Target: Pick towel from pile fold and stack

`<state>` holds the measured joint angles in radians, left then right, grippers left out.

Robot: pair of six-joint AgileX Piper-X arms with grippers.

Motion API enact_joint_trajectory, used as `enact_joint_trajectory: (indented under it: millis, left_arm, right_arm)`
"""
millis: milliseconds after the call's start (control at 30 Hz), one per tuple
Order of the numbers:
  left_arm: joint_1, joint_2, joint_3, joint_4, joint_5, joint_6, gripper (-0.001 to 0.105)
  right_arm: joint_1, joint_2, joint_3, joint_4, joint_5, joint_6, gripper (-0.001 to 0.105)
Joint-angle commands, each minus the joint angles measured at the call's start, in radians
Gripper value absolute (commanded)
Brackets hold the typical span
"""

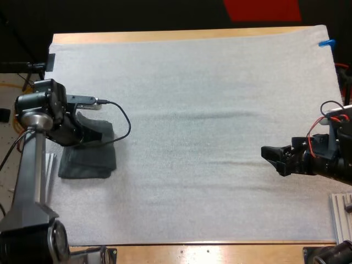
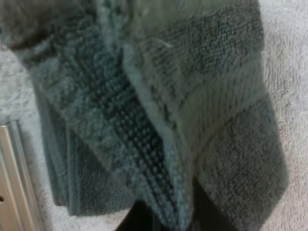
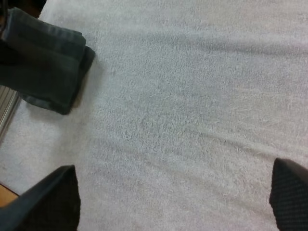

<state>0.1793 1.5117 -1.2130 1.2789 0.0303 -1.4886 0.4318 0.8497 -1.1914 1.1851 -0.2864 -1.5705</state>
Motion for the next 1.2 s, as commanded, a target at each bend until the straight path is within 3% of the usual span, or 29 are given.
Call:
enact_joint_trajectory:
  millis: [0,167,300,367,533,667,900,1033,1167]
  left_arm:
    - [-0.001,0.012,-0.006,-0.005,-0.029,0.008,0.003]
    - [-0.001,0.045,-0.006,-0.019,-0.186,0.008,0.028]
    - [-0.001,0.045,-0.006,-0.039,-0.195,0.008,0.058]
    - [-0.001,0.045,-0.006,-0.048,-0.224,0.004,0.064]
    - [-0.001,0.036,-0.006,-0.047,-0.378,-0.030,0.064]
    - [-0.008,-0.037,-0.006,-0.049,-0.293,-0.055,0.064]
    - [-0.081,-0.247,-0.006,-0.053,0.039,-0.054,0.064]
    - [-0.116,-0.335,-0.002,-0.086,0.062,-0.062,0.064]
    - [-0.118,-0.399,-0.002,-0.090,0.062,-0.075,0.064]
  right_arm:
    - [0.002,0.000,-0.004,-0.007,-0.011,-0.002,0.078]
    - [0.002,0.000,-0.004,-0.007,-0.011,-0.002,0.078]
    - [0.002,0.000,-0.004,-0.007,-0.011,-0.002,0.078]
    - [0.002,0.000,-0.004,-0.007,-0.011,-0.002,0.078]
    - [0.002,0.000,-0.004,-0.007,-0.011,-0.002,0.078]
    - [0.002,0.000,-0.004,-0.007,-0.011,-0.002,0.078]
    - [0.002,0.000,-0.004,-0.007,-0.011,-0.002,0.078]
    - [0.002,0.019,-0.001,-0.007,0.017,-0.056,0.078]
    - [0.000,0.094,-0.001,-0.025,0.115,-0.108,0.078]
